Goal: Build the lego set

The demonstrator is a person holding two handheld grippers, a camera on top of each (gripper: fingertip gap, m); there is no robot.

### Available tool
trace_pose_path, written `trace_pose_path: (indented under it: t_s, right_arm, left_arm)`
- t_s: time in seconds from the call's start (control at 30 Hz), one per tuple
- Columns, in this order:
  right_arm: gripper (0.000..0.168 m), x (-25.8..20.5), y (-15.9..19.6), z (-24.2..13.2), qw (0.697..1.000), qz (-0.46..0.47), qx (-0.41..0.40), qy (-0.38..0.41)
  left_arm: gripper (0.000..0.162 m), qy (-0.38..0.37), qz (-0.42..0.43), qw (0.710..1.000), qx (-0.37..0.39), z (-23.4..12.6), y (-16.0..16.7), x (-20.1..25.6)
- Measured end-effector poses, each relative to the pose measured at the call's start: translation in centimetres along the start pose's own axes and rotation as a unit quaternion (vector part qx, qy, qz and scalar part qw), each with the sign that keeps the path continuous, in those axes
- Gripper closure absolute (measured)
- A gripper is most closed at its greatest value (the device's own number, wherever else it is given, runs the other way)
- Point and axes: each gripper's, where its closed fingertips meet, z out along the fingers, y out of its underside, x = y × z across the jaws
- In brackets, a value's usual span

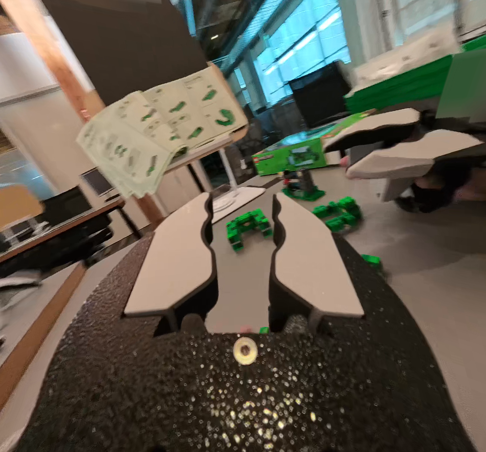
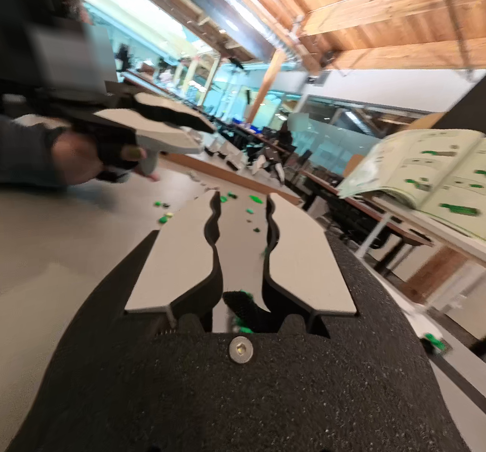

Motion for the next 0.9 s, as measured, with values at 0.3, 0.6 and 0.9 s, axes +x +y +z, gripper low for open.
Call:
trace_pose_path:
  t_s: [0.3,0.6,0.9]
  right_arm:
    - [0.168,5.8,2.2,3.6,0.972,0.017,-0.075,0.224]
    - [0.168,2.4,1.6,7.1,0.982,-0.018,-0.073,0.174]
    - [0.168,1.4,2.2,7.5,0.988,0.015,-0.08,0.131]
  left_arm:
    - [0.162,-0.166,0.025,0.978,-0.125,1.6,3.2,-3.5]
    - [0.162,-0.173,-0.007,0.978,-0.117,2.8,3.4,-3.4]
    - [0.162,-0.137,-0.029,0.978,-0.156,2.7,5.0,-3.1]
